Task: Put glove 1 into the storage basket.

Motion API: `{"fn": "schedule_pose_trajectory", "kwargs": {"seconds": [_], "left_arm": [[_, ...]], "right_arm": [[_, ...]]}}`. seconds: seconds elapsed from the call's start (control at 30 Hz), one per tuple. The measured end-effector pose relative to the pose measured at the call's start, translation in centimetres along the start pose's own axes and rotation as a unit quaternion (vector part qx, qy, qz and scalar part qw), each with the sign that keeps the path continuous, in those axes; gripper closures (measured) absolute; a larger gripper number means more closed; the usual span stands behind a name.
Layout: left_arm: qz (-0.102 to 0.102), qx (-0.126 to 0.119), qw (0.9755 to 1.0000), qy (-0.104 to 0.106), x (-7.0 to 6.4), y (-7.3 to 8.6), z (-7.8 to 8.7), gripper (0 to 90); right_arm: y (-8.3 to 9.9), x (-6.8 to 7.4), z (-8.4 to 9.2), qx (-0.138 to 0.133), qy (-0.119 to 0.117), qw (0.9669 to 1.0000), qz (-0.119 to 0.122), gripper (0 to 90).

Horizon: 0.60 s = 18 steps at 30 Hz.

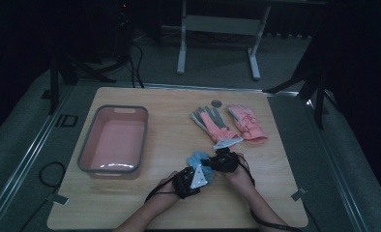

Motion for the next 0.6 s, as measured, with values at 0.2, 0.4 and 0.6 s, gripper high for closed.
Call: {"fn": "schedule_pose_trajectory", "kwargs": {"seconds": [0.2,0.4,0.6], "left_arm": [[-0.018,-0.004,0.9997,-0.017,0.9,-1.1,1.9,77.4],[-0.025,-0.002,0.9994,-0.025,2.1,-1.6,3.6,77.4],[-0.038,0.006,0.9982,-0.045,3.2,-2.0,5.6,77.4]], "right_arm": [[-1.7,0.3,1.1,-0.021,-0.004,0.9998,0.000,84.7],[-3.7,0.9,1.7,-0.038,-0.002,0.9993,0.006,85.0],[-6.1,1.6,1.9,-0.053,-0.011,0.9985,0.011,85.3]]}}
Point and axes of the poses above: each handheld gripper's, and its own axes: z roughly backward along the jaws, y roughly out of its underside, x roughly to its left, the point moved 1 cm from there along -z, roughly forward along the jaws, and after that the axes turned 4 degrees about y, right-handed, at the moved point
